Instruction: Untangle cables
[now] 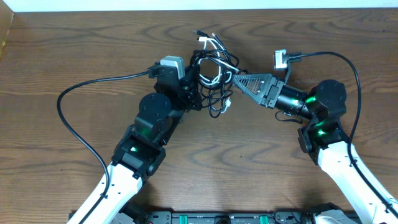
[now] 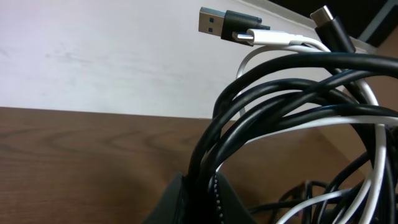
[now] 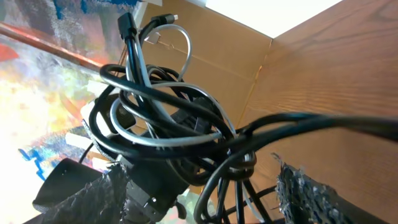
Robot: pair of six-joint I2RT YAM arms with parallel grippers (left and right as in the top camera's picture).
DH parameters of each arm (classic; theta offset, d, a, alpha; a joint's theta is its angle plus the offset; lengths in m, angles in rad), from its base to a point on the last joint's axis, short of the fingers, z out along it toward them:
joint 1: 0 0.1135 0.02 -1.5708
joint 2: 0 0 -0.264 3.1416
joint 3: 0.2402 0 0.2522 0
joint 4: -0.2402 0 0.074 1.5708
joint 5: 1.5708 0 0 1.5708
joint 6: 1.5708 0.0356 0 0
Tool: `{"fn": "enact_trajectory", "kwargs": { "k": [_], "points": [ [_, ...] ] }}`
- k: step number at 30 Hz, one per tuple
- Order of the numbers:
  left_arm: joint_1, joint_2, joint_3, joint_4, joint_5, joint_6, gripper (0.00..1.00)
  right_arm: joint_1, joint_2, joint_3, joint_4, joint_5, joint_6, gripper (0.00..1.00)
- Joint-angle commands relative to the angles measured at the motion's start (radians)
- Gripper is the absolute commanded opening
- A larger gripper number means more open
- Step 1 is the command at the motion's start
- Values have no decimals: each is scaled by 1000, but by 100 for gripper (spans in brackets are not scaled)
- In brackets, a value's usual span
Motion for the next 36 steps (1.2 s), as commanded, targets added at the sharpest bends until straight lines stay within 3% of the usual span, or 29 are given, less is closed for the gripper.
{"fn": "enact_trajectory", "kwargs": {
  "k": [1,5,14,19,23,28,36],
  "points": [
    [-16,-2,17,18,-22,12,7,20,3,11,5,26,21,75],
    [-38,-2,17,19,-22,12,8,48,3,11,-32,85,-16,72],
    [-49,-2,17,19,-58,13,7,63,4,11,-110,124,-32,21],
    [-49,-2,17,22,-71,13,8,63,4,11,-123,130,-49,1],
    [-49,-2,17,23,-200,12,7,63,4,11,-127,130,-50,1],
    [-47,-4,17,32,-261,2,7,54,4,11,-138,130,-101,1],
    [-45,-26,17,48,-270,-2,8,-80,4,11,-466,172,-263,1]
  ]
}}
